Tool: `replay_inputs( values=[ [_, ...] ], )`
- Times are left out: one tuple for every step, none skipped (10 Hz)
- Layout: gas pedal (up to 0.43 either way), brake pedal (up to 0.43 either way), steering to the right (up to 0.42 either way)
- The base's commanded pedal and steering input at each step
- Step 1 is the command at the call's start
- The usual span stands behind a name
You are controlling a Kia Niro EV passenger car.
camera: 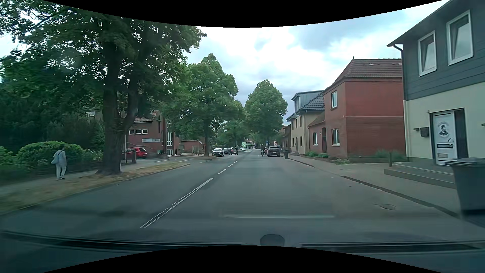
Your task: Follow the waypoints while adhering to traffic rules and regulations
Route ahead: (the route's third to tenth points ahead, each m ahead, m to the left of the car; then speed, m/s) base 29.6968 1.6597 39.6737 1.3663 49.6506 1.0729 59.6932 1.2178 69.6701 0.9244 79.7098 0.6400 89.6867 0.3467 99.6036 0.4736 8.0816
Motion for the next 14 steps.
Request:
replay_inputs(
  values=[
    [0.087, 0.0, -0.002],
    [0.087, 0.0, -0.001],
    [0.11, 0.0, -0.001],
    [0.11, 0.0, -0.001],
    [0.11, 0.0, -0.001],
    [0.11, 0.0, -0.001],
    [0.11, 0.0, -0.001],
    [0.11, 0.0, -0.001],
    [0.11, 0.0, -0.001],
    [0.11, 0.0, -0.001],
    [0.11, 0.0, -0.001],
    [0.098, 0.0, -0.002],
    [0.098, 0.0, -0.001],
    [0.087, 0.0, -0.001]
  ],
)
